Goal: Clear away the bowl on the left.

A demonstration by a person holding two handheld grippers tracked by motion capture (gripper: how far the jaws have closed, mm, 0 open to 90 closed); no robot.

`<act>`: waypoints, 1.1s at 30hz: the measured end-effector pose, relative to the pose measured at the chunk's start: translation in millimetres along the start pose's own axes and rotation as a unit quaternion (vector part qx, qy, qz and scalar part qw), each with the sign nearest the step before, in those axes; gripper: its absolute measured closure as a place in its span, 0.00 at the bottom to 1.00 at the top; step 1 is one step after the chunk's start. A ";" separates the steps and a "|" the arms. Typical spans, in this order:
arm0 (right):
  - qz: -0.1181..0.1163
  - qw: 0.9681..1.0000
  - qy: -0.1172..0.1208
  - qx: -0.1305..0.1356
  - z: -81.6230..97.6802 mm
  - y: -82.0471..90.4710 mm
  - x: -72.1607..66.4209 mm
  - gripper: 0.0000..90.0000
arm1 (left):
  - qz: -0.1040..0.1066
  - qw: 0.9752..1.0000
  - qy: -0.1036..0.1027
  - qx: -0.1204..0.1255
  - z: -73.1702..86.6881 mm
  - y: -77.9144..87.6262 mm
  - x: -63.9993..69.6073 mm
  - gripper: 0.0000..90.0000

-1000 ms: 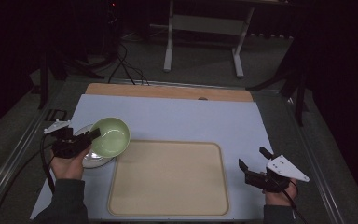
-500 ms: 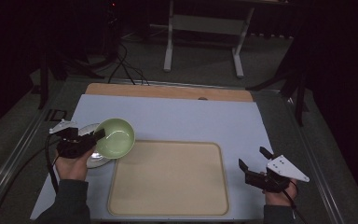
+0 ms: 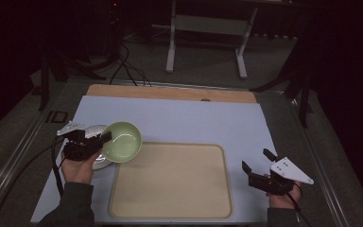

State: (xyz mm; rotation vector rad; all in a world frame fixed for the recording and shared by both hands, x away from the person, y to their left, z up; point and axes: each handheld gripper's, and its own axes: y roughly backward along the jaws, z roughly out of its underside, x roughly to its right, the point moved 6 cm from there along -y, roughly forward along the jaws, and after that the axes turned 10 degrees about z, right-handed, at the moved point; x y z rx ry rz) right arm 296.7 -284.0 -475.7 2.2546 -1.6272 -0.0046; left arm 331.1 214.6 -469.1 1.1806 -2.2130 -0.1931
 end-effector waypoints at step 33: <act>-0.001 1.000 0.000 -0.001 0.2 -0.1 0.0 0.15 | 0.015 0.999 -0.014 -0.024 9.0 -19.1 17.2 0.90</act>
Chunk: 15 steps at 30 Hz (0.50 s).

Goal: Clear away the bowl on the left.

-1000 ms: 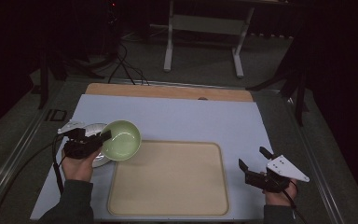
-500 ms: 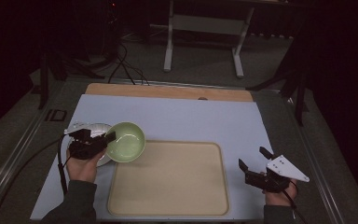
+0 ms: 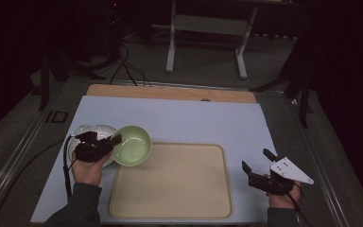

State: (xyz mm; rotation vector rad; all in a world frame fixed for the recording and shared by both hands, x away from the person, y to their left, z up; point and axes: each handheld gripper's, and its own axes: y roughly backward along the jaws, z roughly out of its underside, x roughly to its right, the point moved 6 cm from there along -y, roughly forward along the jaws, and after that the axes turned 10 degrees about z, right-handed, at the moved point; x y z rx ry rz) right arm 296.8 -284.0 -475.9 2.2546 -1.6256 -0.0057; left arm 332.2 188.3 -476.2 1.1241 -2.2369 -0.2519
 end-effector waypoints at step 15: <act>0.000 1.000 0.000 0.000 0.0 0.1 0.0 0.15 | 0.008 1.000 -0.009 -0.014 5.0 -10.7 9.5 0.90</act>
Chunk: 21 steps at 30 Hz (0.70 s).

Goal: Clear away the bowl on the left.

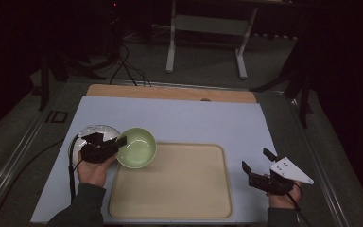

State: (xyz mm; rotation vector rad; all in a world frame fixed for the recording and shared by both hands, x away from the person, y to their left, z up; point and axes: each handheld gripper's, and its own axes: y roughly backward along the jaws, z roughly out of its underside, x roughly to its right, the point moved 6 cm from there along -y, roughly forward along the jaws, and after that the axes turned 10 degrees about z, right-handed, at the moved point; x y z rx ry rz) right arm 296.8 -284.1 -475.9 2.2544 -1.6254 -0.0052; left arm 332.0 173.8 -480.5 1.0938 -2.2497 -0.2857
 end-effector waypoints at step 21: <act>0.000 1.000 0.002 0.000 -0.2 -0.1 -0.1 0.15 | 0.007 1.000 -0.012 -0.020 7.3 -14.3 11.5 0.90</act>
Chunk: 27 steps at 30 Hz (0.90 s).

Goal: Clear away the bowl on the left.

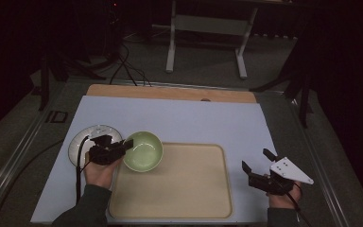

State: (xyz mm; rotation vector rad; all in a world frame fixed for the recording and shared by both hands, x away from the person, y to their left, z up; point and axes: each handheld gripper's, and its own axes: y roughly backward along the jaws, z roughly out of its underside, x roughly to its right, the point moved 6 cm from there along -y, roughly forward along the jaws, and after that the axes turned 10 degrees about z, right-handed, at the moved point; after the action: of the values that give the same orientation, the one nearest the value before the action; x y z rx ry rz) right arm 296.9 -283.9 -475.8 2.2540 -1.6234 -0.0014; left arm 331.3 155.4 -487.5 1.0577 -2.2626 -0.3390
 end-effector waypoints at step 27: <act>0.000 1.000 0.001 0.000 0.2 0.2 0.1 0.15 | 0.014 0.999 -0.012 -0.026 10.5 -21.7 15.2 0.90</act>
State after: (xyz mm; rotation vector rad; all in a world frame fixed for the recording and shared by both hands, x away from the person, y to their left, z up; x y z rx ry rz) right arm 296.7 -284.1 -475.9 2.2534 -1.6227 0.0009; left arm 330.3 129.5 -499.4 1.0001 -2.2740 -0.3994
